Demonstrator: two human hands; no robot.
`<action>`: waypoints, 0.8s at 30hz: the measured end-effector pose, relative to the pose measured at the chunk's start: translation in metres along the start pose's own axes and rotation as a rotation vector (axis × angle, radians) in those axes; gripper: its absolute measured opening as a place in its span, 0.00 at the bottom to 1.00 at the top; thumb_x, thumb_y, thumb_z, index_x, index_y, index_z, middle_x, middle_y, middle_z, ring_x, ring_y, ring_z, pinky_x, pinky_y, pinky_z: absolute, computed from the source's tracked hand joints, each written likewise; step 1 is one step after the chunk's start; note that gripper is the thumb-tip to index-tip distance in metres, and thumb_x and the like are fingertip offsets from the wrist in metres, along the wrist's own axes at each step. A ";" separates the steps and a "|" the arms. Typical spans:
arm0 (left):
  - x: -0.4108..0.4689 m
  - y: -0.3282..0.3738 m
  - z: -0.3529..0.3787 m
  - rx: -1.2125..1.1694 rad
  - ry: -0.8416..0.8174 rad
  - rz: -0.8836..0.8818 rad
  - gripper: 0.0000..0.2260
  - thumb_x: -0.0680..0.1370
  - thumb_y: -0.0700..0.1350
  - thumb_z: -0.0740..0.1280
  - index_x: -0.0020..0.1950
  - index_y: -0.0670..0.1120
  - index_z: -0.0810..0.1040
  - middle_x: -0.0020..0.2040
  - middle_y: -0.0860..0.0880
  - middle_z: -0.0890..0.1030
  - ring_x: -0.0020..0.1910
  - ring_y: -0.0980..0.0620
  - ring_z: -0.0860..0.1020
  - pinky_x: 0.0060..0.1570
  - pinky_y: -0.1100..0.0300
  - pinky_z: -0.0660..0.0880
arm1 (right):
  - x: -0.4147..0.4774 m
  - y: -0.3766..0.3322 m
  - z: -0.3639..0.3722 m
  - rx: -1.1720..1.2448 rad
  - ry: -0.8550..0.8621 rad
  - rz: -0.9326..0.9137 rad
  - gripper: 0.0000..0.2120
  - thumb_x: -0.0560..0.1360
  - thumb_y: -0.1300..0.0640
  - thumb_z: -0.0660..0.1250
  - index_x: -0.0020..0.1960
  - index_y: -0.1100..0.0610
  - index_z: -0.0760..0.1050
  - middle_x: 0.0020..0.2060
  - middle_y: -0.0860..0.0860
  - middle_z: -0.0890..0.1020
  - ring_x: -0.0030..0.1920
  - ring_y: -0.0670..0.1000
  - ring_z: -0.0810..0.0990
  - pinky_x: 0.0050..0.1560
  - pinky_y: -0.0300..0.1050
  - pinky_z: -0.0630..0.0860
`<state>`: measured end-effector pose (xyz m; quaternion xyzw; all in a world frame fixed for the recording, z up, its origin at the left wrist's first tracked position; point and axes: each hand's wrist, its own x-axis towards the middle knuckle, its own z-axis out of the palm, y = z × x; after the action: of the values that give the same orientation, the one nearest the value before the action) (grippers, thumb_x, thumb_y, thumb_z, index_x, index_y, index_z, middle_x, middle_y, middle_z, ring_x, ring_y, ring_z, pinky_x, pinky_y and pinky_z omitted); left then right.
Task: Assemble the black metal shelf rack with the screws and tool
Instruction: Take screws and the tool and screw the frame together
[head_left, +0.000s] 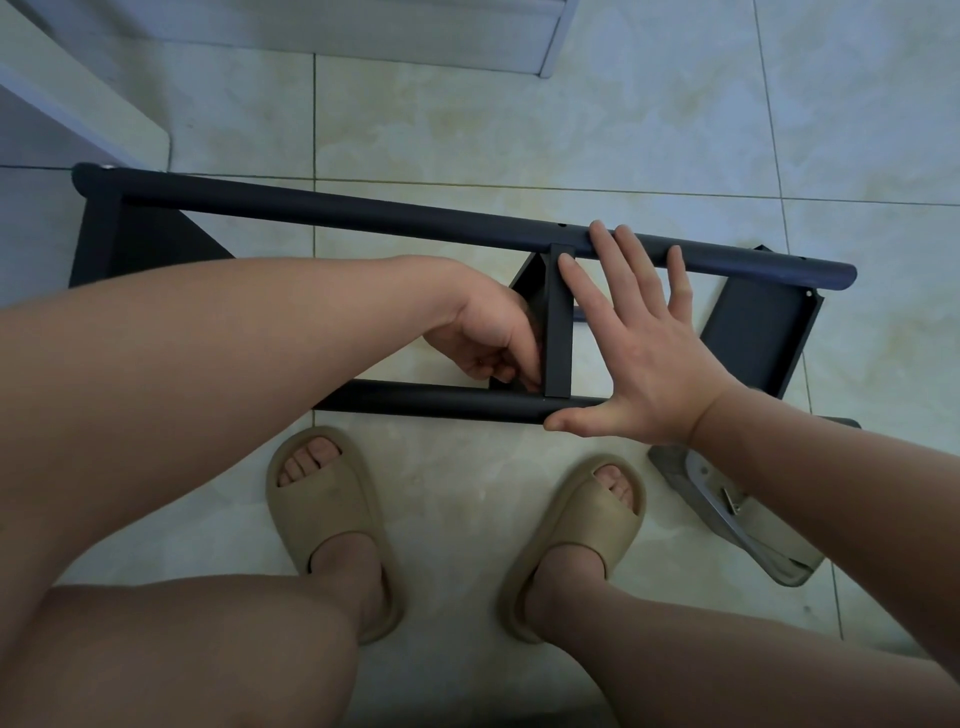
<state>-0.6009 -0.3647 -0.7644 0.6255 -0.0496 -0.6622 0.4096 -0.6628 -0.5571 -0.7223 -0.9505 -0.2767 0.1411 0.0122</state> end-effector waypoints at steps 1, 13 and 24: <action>0.000 0.000 0.000 -0.006 0.000 0.007 0.07 0.75 0.35 0.70 0.42 0.46 0.81 0.36 0.51 0.79 0.32 0.56 0.70 0.34 0.66 0.66 | 0.000 0.000 0.000 -0.001 0.001 -0.001 0.62 0.63 0.17 0.56 0.83 0.56 0.46 0.82 0.61 0.44 0.82 0.62 0.41 0.76 0.71 0.37; -0.003 -0.002 -0.004 -0.059 -0.024 -0.038 0.05 0.77 0.40 0.69 0.45 0.48 0.84 0.43 0.50 0.83 0.37 0.54 0.76 0.44 0.61 0.76 | 0.000 0.000 0.000 -0.003 0.010 -0.006 0.62 0.64 0.17 0.54 0.83 0.56 0.45 0.82 0.61 0.44 0.82 0.63 0.41 0.76 0.71 0.37; 0.000 0.002 0.002 -0.022 -0.003 -0.039 0.06 0.77 0.37 0.69 0.42 0.46 0.81 0.35 0.51 0.81 0.31 0.57 0.71 0.35 0.66 0.68 | 0.000 0.001 0.002 -0.011 0.013 -0.010 0.62 0.64 0.16 0.54 0.83 0.56 0.45 0.82 0.61 0.44 0.82 0.63 0.41 0.76 0.71 0.37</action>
<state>-0.6018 -0.3667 -0.7625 0.6207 -0.0308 -0.6717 0.4032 -0.6626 -0.5584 -0.7244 -0.9499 -0.2823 0.1335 0.0095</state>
